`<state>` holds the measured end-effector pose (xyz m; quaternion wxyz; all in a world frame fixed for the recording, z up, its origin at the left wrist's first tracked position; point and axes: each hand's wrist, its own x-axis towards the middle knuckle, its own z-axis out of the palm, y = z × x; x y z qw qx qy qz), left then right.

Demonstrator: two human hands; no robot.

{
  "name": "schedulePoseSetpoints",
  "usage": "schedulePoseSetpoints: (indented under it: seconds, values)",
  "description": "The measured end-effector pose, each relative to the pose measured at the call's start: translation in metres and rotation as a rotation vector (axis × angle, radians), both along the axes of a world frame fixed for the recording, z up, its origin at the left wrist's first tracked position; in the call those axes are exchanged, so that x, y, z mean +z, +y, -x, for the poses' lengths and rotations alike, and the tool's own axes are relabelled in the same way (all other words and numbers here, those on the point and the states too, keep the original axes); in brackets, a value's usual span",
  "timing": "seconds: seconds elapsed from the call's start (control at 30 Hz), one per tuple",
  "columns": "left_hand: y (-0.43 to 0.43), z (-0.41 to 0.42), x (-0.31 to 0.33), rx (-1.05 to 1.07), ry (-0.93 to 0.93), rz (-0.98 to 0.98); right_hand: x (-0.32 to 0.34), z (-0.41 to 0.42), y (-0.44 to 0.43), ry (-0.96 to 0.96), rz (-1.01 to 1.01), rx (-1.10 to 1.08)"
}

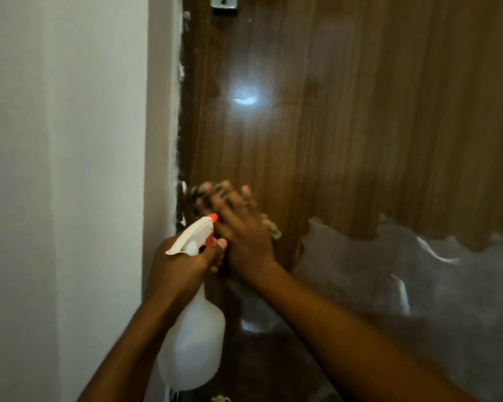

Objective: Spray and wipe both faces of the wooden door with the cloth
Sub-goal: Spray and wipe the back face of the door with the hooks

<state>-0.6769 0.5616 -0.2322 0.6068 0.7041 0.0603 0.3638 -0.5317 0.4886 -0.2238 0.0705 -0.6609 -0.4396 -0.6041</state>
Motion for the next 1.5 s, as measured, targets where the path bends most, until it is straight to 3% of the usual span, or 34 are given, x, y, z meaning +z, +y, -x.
schedulePoseSetpoints:
  seconds: [0.1,0.17,0.23,0.33,0.43,0.5,0.57,0.63,0.7,0.83,1.0,1.07,1.2,1.27,1.33,1.5]
  values:
    - [0.003,-0.006,0.000,-0.016,0.022,-0.010,-0.056,-0.013,-0.029,-0.096,0.331,-0.016]
    - [-0.008,-0.013,0.000,-0.047,0.063,-0.025,-0.081,-0.024,-0.076,-0.090,0.393,-0.128]
    - [-0.021,-0.018,-0.002,-0.115,0.075,-0.021,-0.084,-0.033,-0.132,-0.084,0.275,-0.186]
    - [-0.039,-0.022,-0.012,-0.234,0.092,-0.001,-0.063,-0.036,-0.191,0.008,-0.087,-0.259]
    - [-0.050,-0.017,-0.014,-0.269,0.063,-0.019,-0.027,-0.022,-0.155,0.064,-0.369,-0.286]
    - [-0.055,-0.014,-0.010,-0.260,0.017,-0.027,-0.016,-0.014,-0.120,0.048,-0.287,-0.231]
    - [-0.061,-0.015,-0.007,-0.264,-0.031,-0.013,-0.026,-0.016,-0.114,-0.027,-0.069,-0.189]
    - [-0.073,-0.020,-0.005,-0.268,-0.050,-0.023,-0.052,-0.023,-0.142,-0.105,0.101,-0.195]
    - [-0.089,-0.028,-0.004,-0.293,-0.031,-0.025,-0.084,-0.029,-0.185,-0.098,0.136,-0.234]
    - [-0.121,-0.044,-0.008,-0.380,0.008,-0.021,-0.101,-0.037,-0.277,0.023,-0.179,-0.281]
    - [-0.140,-0.052,0.009,-0.413,-0.060,-0.054,-0.001,-0.037,-0.261,0.130,-0.690,-0.315]
    - [-0.145,-0.054,0.009,-0.390,-0.082,-0.051,0.008,-0.032,-0.242,0.092,-0.571,-0.269]
    - [-0.166,-0.062,-0.009,-0.383,-0.064,-0.044,-0.064,-0.035,-0.276,-0.117,0.008,-0.236]
    - [-0.177,-0.067,-0.019,-0.402,-0.036,-0.050,-0.098,-0.038,-0.315,-0.109,0.046,-0.251]
    - [-0.189,-0.069,-0.026,-0.425,-0.017,-0.053,-0.105,-0.039,-0.345,-0.066,-0.071,-0.274]
    - [-0.224,-0.066,-0.024,-0.480,-0.017,-0.061,-0.048,-0.044,-0.357,0.141,-0.634,-0.337]
